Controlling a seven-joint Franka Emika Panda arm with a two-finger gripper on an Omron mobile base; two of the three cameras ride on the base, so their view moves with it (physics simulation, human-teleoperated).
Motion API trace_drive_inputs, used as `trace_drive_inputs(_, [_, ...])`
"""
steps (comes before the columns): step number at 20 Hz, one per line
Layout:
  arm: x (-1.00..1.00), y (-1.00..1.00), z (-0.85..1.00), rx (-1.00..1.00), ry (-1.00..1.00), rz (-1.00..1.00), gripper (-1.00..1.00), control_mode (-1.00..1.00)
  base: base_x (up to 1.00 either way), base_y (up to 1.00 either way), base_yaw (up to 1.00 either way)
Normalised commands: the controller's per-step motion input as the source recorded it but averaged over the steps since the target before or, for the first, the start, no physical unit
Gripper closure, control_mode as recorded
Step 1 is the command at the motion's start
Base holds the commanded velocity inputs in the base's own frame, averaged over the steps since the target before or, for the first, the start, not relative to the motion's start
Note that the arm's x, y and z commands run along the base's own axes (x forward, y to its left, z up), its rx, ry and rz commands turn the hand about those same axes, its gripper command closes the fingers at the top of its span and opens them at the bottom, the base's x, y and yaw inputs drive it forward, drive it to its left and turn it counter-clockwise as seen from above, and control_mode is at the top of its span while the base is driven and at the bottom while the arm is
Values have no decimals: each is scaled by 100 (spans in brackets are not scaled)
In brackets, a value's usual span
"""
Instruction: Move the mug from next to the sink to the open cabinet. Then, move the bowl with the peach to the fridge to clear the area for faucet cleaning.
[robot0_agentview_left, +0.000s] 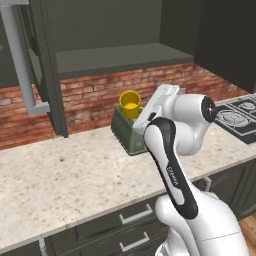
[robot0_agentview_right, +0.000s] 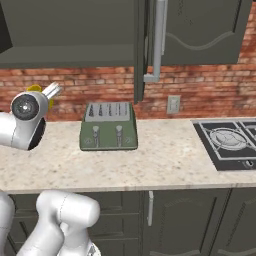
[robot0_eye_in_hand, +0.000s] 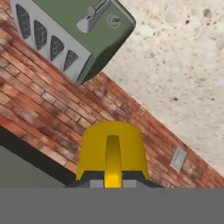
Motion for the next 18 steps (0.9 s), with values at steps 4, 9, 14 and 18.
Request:
trace_drive_inputs(4, [0, -1, 98, 36, 0, -5, 100, -100, 0, 0, 0])
trace_drive_inputs(9, [0, 0, 100, 27, 7, -14, 100, -100, 0, 0, 0])
trace_drive_inputs(14, [39, 10, 73, 16, 30, -21, 100, -100, 0, 0, 0])
trace_drive_inputs(18, [23, 6, 44, 18, 19, -13, 100, -100, 0, 0, 0])
